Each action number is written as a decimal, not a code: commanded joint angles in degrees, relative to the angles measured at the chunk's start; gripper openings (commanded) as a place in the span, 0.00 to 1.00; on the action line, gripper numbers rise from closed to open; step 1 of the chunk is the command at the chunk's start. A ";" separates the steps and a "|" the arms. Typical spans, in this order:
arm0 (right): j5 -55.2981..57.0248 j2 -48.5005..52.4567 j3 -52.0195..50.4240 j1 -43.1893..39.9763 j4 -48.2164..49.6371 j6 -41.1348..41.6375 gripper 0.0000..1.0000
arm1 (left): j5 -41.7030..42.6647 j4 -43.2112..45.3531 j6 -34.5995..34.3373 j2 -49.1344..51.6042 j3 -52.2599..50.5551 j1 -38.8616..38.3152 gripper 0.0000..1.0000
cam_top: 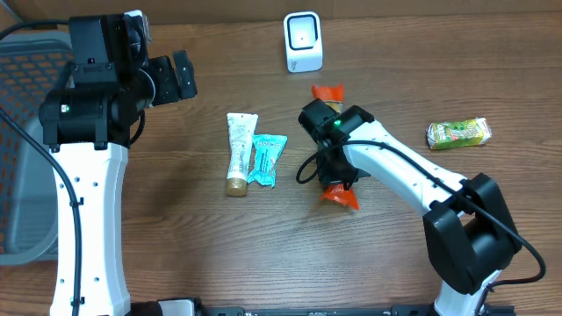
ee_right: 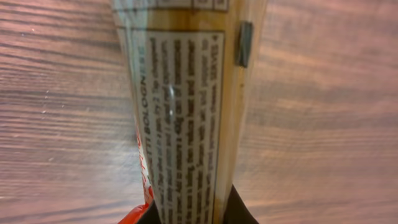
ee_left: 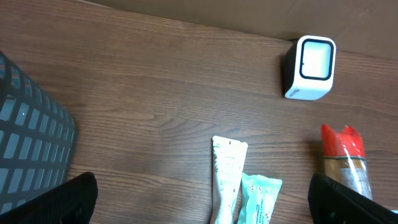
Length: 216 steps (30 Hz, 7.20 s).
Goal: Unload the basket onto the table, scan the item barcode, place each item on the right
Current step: 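Grasp the red-capped tube at its middle with the right gripper, then lift the red-capped tube and hold it at the scanner, then lay the red-capped tube on the table's right side and release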
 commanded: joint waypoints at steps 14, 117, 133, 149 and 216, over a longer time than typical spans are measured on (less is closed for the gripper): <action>-13.68 -2.49 13.22 -3.67 -5.09 -13.40 1.00 | -0.37 0.20 0.09 0.46 0.33 -0.07 1.00; -25.49 10.56 4.92 -10.73 7.65 -27.87 0.57 | -0.35 0.20 0.09 0.46 0.33 -0.02 1.00; -53.70 -6.23 13.05 -16.96 6.08 -28.39 0.04 | -0.37 0.17 0.09 0.46 0.33 -0.02 1.00; -46.07 -21.07 13.29 -20.85 8.00 -19.37 0.04 | -0.35 0.20 0.07 0.46 0.33 -0.02 1.00; 37.18 6.56 31.82 -2.58 29.29 -35.95 0.03 | -0.37 0.20 0.09 0.46 0.33 -0.02 1.00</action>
